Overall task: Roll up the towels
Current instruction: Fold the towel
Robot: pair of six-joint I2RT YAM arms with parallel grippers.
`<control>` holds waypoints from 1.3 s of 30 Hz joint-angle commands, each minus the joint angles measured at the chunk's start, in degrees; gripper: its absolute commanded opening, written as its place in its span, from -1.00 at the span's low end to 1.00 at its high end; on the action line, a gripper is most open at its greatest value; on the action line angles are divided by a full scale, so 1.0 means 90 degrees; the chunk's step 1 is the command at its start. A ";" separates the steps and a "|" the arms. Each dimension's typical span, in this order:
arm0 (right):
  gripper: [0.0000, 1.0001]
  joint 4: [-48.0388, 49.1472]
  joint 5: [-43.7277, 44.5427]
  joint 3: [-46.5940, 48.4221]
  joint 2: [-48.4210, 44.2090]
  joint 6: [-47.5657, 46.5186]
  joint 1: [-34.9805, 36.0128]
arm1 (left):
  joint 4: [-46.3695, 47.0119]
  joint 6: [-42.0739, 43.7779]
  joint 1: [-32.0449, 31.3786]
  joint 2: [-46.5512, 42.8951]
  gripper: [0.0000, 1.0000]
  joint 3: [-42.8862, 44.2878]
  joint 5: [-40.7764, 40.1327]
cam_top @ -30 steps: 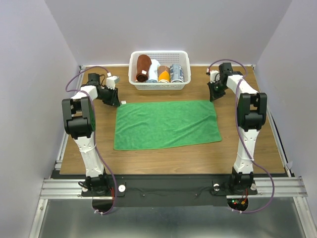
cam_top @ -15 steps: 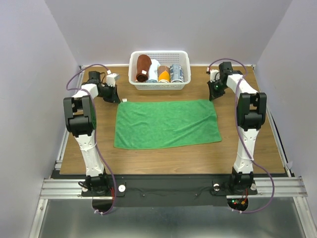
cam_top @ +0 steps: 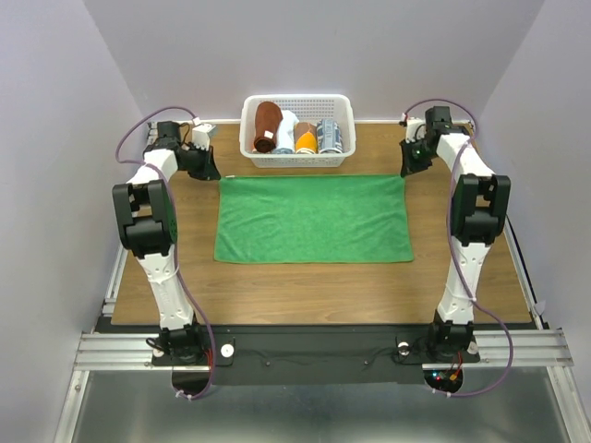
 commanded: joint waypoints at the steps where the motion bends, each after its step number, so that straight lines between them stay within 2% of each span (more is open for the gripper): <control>1: -0.99 0.0075 -0.0190 -0.0457 -0.0998 -0.0468 -0.0096 | -0.0425 0.0718 0.0147 -0.1005 -1.00 -0.0315 0.0202; 7: -0.99 0.0006 -0.0473 -0.1453 -0.1555 -0.0791 -0.0096 | -0.0758 0.1589 0.0137 -0.1659 -1.00 -0.1379 0.0437; 12: -0.99 -0.0140 -0.0649 -0.2165 -0.2190 -0.1132 -0.0096 | -0.1383 0.2759 0.0147 -0.2275 -1.00 -0.2140 0.0320; 21: -0.99 -0.0335 -0.0328 -0.3776 -0.3577 -0.2186 -0.0096 | -0.2048 0.4508 0.0157 -0.3291 -1.00 -0.3381 -0.0168; 29: -0.99 -0.0424 -0.0278 -0.5076 -0.4329 -0.2802 -0.0096 | -0.2594 0.5300 0.0166 -0.3691 -1.00 -0.3793 -0.0325; 35: -0.99 -0.0423 -0.0473 -0.5516 -0.4174 -0.2949 -0.0096 | -0.2761 0.5447 0.0176 -0.3614 -1.00 -0.4037 -0.0286; 39: -0.99 -0.0404 -0.0591 -0.5585 -0.4018 -0.2901 -0.0096 | -0.2439 0.5282 0.0147 -0.3565 -1.00 -0.4251 -0.0393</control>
